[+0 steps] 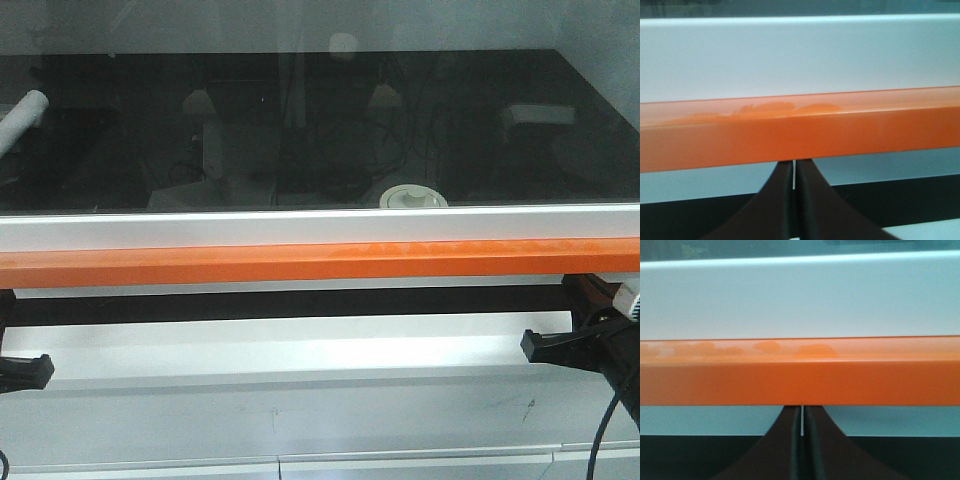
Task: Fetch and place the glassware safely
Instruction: 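Push the orange sash bar upward with both grippers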
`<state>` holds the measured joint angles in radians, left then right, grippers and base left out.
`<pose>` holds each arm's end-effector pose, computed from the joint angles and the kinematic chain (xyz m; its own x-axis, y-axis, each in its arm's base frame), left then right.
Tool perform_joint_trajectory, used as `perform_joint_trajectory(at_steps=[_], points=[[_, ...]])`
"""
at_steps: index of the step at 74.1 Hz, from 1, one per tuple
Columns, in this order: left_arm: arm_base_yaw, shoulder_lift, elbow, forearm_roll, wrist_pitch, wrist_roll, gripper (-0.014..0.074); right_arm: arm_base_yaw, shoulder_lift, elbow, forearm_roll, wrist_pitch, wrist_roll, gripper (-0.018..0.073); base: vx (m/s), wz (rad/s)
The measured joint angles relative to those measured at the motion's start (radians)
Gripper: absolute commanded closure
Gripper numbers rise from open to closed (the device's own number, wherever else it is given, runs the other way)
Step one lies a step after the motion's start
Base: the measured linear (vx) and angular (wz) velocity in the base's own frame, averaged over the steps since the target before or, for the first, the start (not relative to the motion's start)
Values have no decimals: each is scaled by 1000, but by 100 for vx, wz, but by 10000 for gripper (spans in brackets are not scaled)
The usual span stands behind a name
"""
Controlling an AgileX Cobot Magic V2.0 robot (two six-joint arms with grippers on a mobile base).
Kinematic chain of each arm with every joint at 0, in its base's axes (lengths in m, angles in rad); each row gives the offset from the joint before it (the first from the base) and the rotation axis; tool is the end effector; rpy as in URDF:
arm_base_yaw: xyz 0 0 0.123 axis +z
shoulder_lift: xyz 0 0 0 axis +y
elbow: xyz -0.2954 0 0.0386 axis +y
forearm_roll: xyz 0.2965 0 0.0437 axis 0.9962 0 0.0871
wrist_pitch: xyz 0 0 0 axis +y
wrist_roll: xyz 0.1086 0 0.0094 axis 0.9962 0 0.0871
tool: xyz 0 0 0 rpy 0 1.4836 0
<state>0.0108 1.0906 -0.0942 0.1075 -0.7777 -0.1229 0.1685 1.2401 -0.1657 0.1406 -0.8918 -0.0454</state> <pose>0.2033 -0.0060 0.1630 -0.1368 -0.0475 -0.9895 0.0576 0.9968 -0.0558 0.2268 0.0265 0.1641 -0.1012 0.0264 -0.9945 -0.0554 0.9979 0.0321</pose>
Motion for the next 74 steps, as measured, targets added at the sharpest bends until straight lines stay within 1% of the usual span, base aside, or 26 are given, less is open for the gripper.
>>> perform_joint_trajectory(at_steps=[24,37,48,66,74], points=[[0,0,0,0,0,0,603,0,0,0,0,0,-7,560,0,0],[0,0,0,-27,0,1,603,0,7,0,0,-6,-8,560,0,0],[0,0,0,-33,0,2,603,0,39,-1,-1,-17,-9,560,0,0],[0,1,0,-35,0,28,603,0,71,-1,-1,-44,-10,560,0,0],[0,27,0,-40,-27,32,603,0,72,-1,-1,-60,-10,560,0,0]])
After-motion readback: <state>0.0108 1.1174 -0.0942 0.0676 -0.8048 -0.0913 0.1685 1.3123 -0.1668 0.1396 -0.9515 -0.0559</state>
